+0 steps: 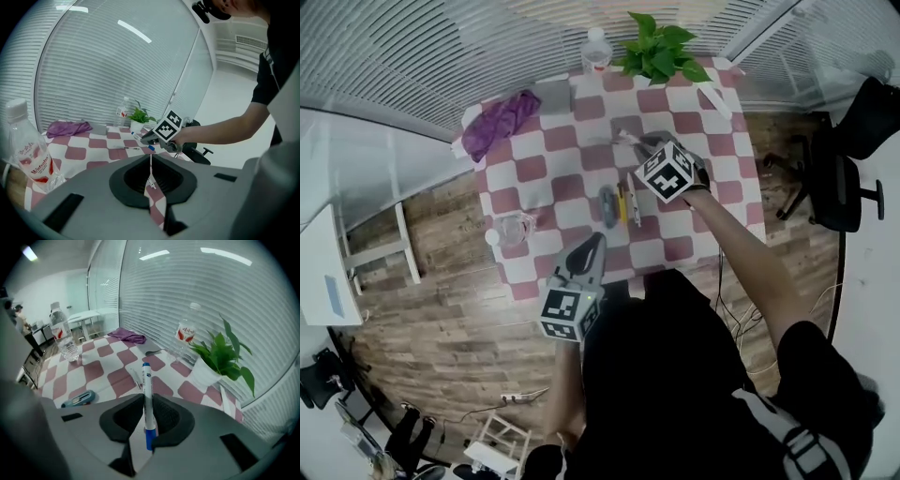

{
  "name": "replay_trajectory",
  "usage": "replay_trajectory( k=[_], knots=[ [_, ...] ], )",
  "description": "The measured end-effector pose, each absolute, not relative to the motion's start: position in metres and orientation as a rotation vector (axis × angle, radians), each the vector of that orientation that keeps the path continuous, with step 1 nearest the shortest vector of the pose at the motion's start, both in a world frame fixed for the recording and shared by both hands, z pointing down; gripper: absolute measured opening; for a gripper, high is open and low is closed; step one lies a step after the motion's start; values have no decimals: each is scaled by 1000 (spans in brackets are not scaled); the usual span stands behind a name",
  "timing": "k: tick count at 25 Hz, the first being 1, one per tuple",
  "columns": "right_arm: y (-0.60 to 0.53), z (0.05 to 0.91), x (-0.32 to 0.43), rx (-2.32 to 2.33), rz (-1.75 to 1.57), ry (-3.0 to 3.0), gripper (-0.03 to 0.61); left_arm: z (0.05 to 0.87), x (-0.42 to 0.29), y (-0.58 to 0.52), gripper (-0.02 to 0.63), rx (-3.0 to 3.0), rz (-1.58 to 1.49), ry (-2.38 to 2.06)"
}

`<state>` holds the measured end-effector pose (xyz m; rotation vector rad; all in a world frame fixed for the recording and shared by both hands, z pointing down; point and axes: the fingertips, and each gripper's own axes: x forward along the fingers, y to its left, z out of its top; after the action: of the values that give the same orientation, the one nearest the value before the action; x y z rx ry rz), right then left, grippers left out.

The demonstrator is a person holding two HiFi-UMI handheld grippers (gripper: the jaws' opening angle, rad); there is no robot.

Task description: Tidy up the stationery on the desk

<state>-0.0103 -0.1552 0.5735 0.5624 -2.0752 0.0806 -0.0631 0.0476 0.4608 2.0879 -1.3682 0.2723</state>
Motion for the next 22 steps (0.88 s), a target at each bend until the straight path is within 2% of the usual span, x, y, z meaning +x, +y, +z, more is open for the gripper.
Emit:
replay_trajectory(
  k=[5,13,22],
  knots=[
    [-119,574,17,660,249,-2080,80,456,-60,52,35,2172,300,-1309],
    [-55,594,48,844,764,-2042,80,456,-46,66,35,2259,337,-1190],
    [-37,620,58,1004,1196,-1954,81,452,-42,81,35,2299,365,-1136]
  ],
)
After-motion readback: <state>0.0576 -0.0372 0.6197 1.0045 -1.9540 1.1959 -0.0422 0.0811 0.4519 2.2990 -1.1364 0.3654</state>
